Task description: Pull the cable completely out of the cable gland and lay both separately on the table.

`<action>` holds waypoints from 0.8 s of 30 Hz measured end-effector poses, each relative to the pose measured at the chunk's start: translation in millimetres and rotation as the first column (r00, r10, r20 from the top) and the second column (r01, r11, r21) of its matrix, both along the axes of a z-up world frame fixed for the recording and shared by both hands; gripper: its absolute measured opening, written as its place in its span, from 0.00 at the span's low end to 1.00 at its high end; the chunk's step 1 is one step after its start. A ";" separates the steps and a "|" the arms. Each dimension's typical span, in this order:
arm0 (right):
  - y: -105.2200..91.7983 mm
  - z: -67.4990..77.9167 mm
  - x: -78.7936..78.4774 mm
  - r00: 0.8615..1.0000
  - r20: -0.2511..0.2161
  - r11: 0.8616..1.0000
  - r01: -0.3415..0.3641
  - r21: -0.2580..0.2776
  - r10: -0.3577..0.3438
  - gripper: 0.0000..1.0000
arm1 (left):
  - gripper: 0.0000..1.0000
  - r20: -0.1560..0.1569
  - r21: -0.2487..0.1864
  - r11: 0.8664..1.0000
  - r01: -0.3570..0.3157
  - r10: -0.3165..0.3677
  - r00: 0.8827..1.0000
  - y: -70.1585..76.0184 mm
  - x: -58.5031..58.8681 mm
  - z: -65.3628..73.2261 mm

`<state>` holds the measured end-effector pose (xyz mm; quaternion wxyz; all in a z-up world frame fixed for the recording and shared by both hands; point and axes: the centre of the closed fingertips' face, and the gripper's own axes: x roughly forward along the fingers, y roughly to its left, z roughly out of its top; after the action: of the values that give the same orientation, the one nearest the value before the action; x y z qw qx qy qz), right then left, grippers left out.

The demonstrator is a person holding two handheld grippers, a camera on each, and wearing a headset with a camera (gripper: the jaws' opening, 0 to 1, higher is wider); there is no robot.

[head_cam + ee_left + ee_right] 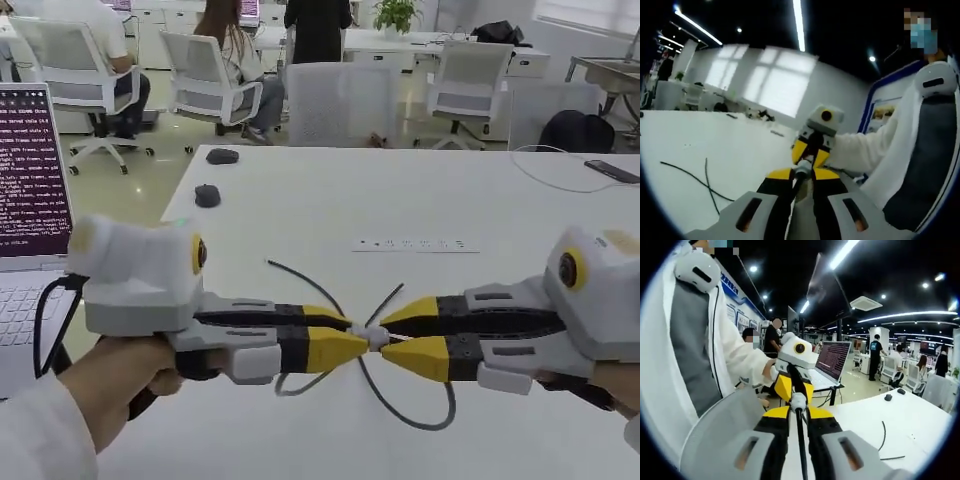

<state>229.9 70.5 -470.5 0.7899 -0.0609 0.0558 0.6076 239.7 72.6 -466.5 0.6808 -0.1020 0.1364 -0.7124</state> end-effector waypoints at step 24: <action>-2.4 7.6 -10.0 0.999 0.048 0.997 -0.019 0.076 0.015 0.02 | 0.19 0.167 -0.131 0.991 0.022 0.001 0.986 -14.6 -3.4 11.2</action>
<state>220.0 68.1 -462.9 0.7876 -0.0453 0.0131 0.6144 236.3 58.0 -455.3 0.6778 -0.0863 0.0321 -0.7294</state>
